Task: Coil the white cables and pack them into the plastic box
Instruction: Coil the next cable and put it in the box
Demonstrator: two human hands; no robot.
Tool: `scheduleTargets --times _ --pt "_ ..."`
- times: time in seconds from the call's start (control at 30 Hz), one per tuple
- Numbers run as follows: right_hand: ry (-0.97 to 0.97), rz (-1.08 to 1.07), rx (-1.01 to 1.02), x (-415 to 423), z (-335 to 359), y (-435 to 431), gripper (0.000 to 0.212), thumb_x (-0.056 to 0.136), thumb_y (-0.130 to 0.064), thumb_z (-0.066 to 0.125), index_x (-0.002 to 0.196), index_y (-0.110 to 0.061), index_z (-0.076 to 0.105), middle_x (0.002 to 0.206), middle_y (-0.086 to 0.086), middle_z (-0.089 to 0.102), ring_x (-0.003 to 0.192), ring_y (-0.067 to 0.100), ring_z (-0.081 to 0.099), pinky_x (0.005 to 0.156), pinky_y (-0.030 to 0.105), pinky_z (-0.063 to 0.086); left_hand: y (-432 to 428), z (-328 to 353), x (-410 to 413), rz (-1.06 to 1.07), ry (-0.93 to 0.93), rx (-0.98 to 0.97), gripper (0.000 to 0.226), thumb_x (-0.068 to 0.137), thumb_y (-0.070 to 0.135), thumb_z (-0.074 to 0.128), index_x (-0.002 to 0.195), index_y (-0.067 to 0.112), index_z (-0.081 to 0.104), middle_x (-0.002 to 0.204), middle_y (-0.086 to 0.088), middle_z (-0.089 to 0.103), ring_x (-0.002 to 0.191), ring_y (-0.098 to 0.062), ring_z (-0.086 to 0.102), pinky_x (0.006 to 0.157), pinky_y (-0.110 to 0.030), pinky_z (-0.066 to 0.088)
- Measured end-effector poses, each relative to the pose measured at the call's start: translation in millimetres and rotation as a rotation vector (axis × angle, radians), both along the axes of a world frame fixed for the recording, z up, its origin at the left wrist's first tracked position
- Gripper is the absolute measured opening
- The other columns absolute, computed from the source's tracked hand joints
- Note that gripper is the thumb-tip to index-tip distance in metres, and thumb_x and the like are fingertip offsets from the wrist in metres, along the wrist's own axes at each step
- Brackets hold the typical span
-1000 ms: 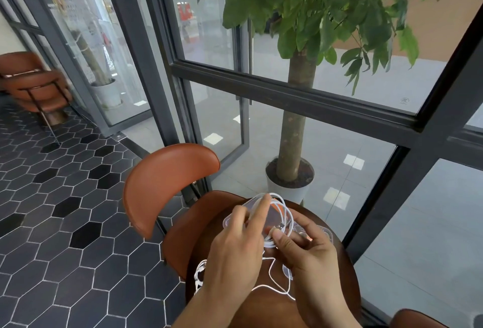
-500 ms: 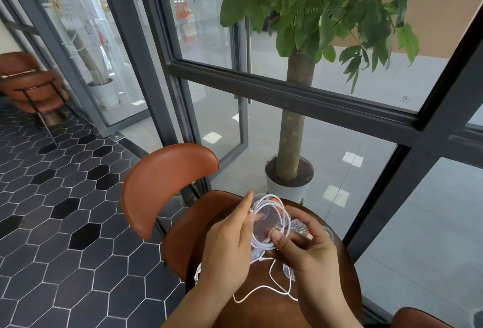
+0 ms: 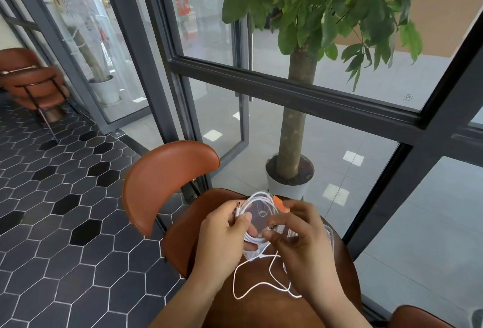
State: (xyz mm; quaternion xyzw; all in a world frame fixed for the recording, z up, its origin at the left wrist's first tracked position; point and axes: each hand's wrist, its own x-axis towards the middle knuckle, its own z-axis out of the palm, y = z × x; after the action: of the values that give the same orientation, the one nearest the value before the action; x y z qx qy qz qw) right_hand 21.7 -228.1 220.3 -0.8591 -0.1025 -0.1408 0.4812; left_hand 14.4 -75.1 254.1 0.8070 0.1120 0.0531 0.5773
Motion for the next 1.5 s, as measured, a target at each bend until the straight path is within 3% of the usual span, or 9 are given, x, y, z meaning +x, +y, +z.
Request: scheduleTargets --times 0.17,0.43,0.6,0.77,0.87,1.03,1.17,1.27,1.5 --pt "-0.091 -0.027 0.046 -5 3 -1 0.017 0.081 -0.008 0.081 0.088 -0.022 0.073 0.125 -0.015 0.067 0.113 -0.006 0.062 0.080 0.004 0.049 1 2 4 0.165 0.115 -0.398 0.015 0.094 0.002 0.060 0.092 0.007 0.074 0.066 -0.011 0.072 0.067 -0.034 0.075 0.061 -0.043 0.063" --pt "0.664 0.035 1.097 -18 15 5 0.010 0.097 -0.002 0.056 0.091 0.002 0.062 0.090 0.021 0.078 0.066 0.028 0.073 0.060 0.027 0.062 -5 -5 -8 0.168 -0.059 -0.361 0.037 0.094 -0.002 0.059 0.078 0.025 0.077 0.068 -0.011 0.071 0.052 -0.025 0.066 0.060 -0.044 0.061" --pt "0.587 -0.024 1.027 -18 6 9 0.004 0.090 0.002 0.066 0.088 0.006 0.068 0.087 0.024 0.077 0.070 0.030 0.074 0.062 0.026 0.062 -5 -22 -15 0.205 -0.261 0.285 0.033 0.094 0.012 0.065 0.126 0.022 0.065 0.093 0.001 0.079 0.075 -0.022 0.074 0.072 -0.013 0.048" --pt "0.509 -0.091 0.958 -19 1 11 0.005 0.089 0.004 0.069 0.085 0.006 0.071 0.084 0.020 0.078 0.064 0.027 0.074 0.061 0.027 0.062 -6 -30 -21 -0.027 -0.414 0.720 0.047 0.103 0.034 0.043 0.149 0.026 0.038 0.101 0.001 0.066 0.075 -0.016 0.068 0.057 -0.022 0.049" --pt "0.496 -0.105 0.902 -19 2 7 0.003 0.086 0.004 0.072 0.085 0.005 0.074 0.080 0.020 0.078 0.067 0.030 0.075 0.064 0.029 0.063 2 -35 -28 -0.195 -0.353 0.597 0.051 0.101 0.047 0.028 0.151 0.045 0.026 0.103 0.010 0.055 0.082 -0.009 0.061 0.065 -0.025 0.051" --pt "0.512 -0.116 0.908 -20 -5 8 0.002 0.084 0.005 0.074 0.085 0.006 0.072 0.077 0.022 0.076 0.065 0.029 0.075 0.064 0.030 0.063 3 -30 -18 -0.207 -0.231 0.415 0.040 0.102 0.033 0.039 0.139 0.037 0.054 0.093 0.017 0.056 0.089 -0.004 0.057 0.077 -0.019 0.046" --pt "0.503 -0.085 0.880 -20 -7 8 0.003 0.084 0.004 0.075 0.084 0.006 0.072 0.079 0.023 0.077 0.065 0.029 0.073 0.063 0.029 0.062 11 -20 -11 -0.191 -0.215 0.432 0.033 0.099 0.020 0.058 0.129 0.030 0.066 0.089 -0.003 0.074 0.071 0.003 0.062 0.068 -0.002 0.039" --pt "0.484 -0.068 0.834 -20 -8 8 0.002 0.084 0.004 0.075 0.084 0.005 0.073 0.078 0.021 0.077 0.066 0.029 0.074 0.064 0.030 0.062 13 -17 -11 -0.148 -0.199 0.366 0.029 0.093 0.018 0.067 0.115 0.036 0.073 0.071 0.009 0.073 0.059 0.005 0.064 0.060 -0.002 0.043" --pt "0.460 -0.028 0.810 -26 -11 6 0.003 0.084 0.006 0.074 0.083 0.008 0.071 0.076 0.021 0.077 0.066 0.027 0.075 0.061 0.024 0.060 16 -15 -8 -0.137 -0.032 0.194 0.055 0.090 0.023 0.072 0.127 0.048 0.041 0.078 0.010 0.078 0.063 0.001 0.069 0.060 -0.021 0.056"
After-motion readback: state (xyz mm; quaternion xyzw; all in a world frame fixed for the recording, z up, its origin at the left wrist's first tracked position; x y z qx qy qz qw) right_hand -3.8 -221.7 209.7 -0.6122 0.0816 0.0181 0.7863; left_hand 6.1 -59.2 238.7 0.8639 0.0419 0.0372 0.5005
